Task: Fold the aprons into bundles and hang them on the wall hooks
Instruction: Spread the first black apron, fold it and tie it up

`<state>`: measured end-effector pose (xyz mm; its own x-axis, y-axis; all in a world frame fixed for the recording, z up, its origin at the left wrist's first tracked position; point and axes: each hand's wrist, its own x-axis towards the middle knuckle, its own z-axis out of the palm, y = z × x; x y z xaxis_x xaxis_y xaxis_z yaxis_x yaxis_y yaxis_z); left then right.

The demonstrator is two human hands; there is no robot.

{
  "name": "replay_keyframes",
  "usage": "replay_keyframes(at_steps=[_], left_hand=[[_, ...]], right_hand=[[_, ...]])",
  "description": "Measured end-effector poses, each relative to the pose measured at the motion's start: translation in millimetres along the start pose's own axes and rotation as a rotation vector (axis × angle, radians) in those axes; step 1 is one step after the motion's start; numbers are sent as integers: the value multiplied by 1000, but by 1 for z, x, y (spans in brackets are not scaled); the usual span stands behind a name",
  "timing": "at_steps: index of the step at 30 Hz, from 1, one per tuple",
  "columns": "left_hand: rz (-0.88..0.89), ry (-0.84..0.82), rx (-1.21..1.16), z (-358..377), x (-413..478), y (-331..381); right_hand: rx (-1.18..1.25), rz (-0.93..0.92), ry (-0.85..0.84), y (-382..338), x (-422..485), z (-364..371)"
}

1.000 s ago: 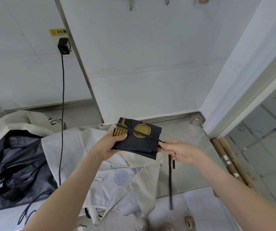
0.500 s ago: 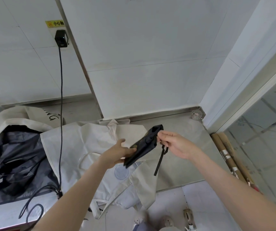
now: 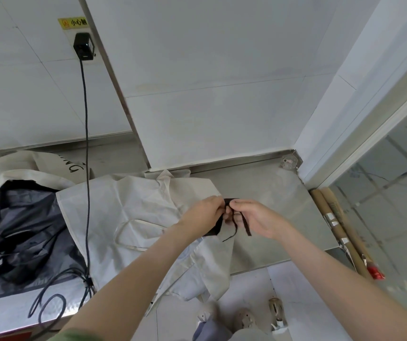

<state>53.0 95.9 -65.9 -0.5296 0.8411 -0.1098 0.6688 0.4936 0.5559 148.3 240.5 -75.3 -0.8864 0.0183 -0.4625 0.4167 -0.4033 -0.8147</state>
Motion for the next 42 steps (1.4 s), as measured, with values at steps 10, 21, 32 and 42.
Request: replay_keyframes(at_steps=[10, 21, 32, 42], left_hand=[[-270, -114, -279, 55, 17, 19], [-627, -61, -918, 96, 29, 26], [29, -510, -247, 106, 21, 34], [-80, -443, -340, 87, 27, 34]], right_hand=[[-280, 214, 285, 26, -34, -37], [-414, 377, 474, 67, -85, -77], [-261, 190, 334, 44, -81, -70], [-1, 80, 335, 47, -48, -56]])
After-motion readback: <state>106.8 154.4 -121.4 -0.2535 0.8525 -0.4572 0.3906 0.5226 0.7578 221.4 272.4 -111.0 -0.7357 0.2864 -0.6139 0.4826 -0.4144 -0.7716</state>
